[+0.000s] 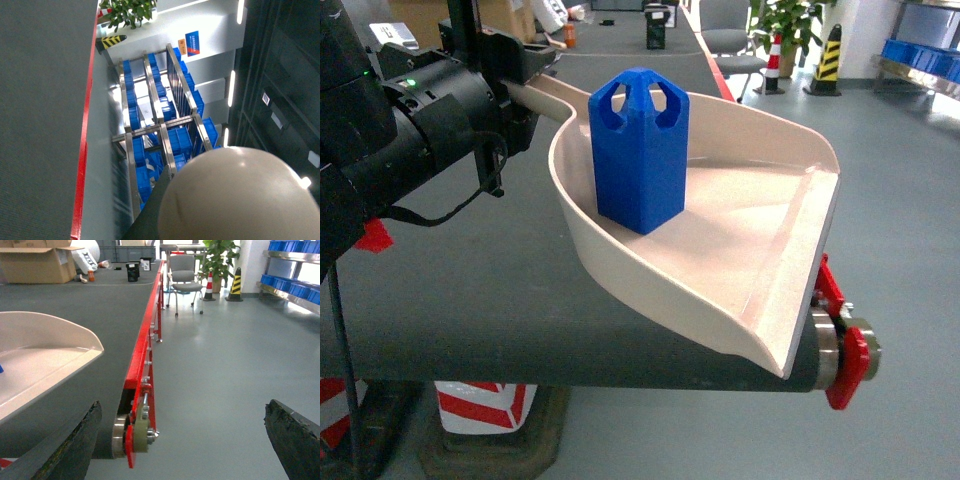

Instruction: Place part in tray to right shelf

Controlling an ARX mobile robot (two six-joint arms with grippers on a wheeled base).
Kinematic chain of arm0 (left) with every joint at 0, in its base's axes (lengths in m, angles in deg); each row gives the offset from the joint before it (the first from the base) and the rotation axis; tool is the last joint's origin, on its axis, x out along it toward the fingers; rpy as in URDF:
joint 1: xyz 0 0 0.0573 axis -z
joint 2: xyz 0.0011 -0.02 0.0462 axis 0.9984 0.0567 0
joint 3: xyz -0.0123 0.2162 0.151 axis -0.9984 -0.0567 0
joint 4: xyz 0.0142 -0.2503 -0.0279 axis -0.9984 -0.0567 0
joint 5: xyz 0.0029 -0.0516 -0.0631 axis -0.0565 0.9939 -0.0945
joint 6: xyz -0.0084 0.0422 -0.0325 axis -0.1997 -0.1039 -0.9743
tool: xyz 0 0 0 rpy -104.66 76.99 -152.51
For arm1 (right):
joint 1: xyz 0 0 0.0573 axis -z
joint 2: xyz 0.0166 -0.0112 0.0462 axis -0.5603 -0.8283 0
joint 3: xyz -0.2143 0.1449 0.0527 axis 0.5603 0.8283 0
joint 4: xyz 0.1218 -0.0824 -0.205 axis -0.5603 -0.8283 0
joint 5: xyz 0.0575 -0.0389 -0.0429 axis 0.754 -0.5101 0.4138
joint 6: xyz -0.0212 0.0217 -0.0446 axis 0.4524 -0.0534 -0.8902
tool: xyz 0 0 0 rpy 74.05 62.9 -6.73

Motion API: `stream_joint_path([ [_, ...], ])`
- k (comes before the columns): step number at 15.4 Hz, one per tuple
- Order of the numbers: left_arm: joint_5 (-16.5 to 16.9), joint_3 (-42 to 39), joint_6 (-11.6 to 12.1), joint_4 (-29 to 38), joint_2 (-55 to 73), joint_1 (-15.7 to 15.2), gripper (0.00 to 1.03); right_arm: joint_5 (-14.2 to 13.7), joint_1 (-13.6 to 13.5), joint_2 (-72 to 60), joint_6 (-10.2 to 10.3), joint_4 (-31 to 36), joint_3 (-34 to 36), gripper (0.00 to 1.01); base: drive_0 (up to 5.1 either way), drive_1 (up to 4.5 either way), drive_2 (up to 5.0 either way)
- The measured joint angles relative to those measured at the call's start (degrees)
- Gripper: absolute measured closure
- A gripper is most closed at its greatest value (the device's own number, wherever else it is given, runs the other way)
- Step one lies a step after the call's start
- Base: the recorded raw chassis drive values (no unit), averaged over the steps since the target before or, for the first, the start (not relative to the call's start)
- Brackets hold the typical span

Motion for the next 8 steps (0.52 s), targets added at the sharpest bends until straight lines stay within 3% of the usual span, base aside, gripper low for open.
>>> stream_joint_path([
  [8, 0.0, 0.0, 0.0, 0.2, 0.0, 0.0, 0.91, 0.0, 0.0, 0.0, 0.0, 0.0, 0.0, 0.03, 4.9, -3.53, -1.1],
])
